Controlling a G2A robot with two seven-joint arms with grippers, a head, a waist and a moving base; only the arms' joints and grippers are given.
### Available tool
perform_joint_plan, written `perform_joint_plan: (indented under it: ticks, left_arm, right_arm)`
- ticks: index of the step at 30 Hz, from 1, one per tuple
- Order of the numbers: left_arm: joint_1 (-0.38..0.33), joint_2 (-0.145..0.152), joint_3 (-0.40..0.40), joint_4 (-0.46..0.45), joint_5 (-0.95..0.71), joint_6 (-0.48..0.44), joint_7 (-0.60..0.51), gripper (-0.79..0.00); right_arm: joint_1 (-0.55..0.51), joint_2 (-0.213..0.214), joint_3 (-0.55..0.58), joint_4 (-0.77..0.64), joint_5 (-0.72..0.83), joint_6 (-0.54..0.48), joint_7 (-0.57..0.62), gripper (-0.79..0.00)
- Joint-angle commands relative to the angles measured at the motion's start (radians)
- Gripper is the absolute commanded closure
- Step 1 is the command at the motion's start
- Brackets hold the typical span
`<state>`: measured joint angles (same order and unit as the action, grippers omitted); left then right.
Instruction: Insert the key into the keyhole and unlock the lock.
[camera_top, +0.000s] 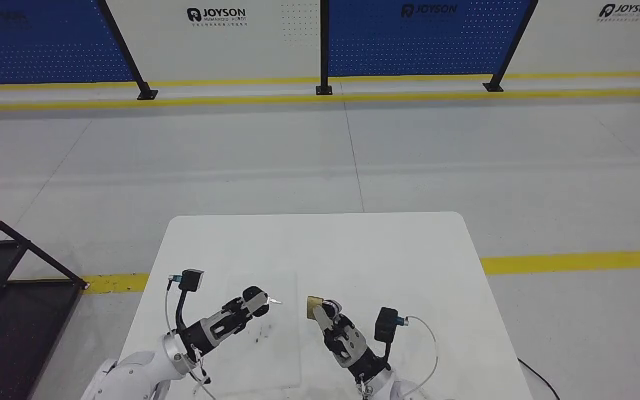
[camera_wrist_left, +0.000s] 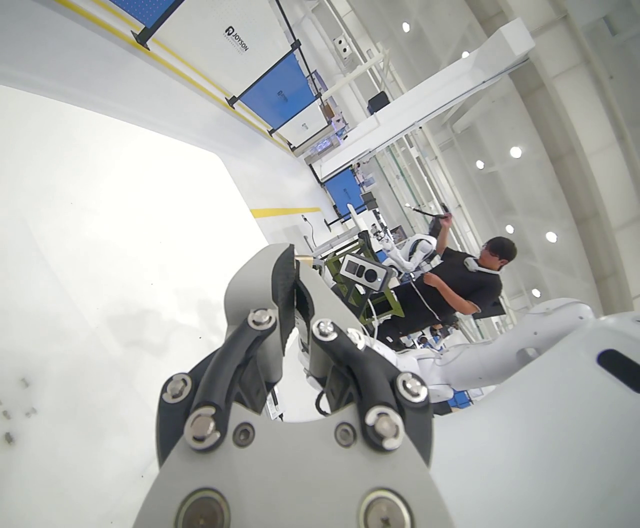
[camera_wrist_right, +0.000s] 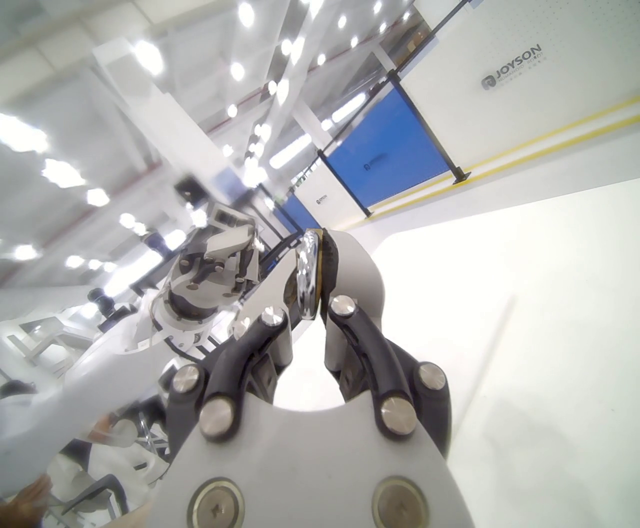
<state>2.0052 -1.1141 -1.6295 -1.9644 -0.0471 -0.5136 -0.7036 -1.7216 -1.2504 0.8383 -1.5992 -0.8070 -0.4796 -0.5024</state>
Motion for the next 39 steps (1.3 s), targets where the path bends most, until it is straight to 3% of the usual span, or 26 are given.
perform_joint_plan:
  ticks: [1,4,8,13,17,31,39]
  left_arm:
    - [0.000,0.000,0.000,0.000,0.000,0.000,0.000,0.000]
    - [-0.009,-0.001,0.010,-0.011,0.026,0.017,0.034,0.000]
    - [-0.011,-0.001,0.049,-0.008,-0.099,-0.018,0.002,0.000]
    - [0.004,-0.003,0.079,0.003,-0.136,-0.108,0.010,0.000]
    - [0.011,-0.004,0.091,0.006,-0.098,-0.133,0.048,0.000]
    - [-0.023,-0.015,0.185,0.035,0.108,-0.122,0.200,0.000]
    - [-0.041,-0.016,0.212,0.043,0.108,-0.106,0.240,0.000]
  right_arm:
    - [0.002,-0.002,-0.001,-0.003,0.023,-0.001,0.005,0.000]
    - [0.017,-0.009,-0.007,0.014,0.132,-0.077,-0.013,0.000]
    - [0.050,-0.021,-0.034,0.075,0.215,-0.240,-0.047,0.000]
    - [0.092,-0.041,-0.067,0.155,0.265,-0.396,-0.094,0.000]
    - [0.110,-0.057,-0.081,0.207,0.264,-0.457,-0.138,0.000]
    - [0.118,-0.064,-0.085,0.227,0.264,-0.463,-0.149,0.000]
    - [0.118,-0.064,-0.085,0.227,0.264,-0.463,-0.149,0.000]
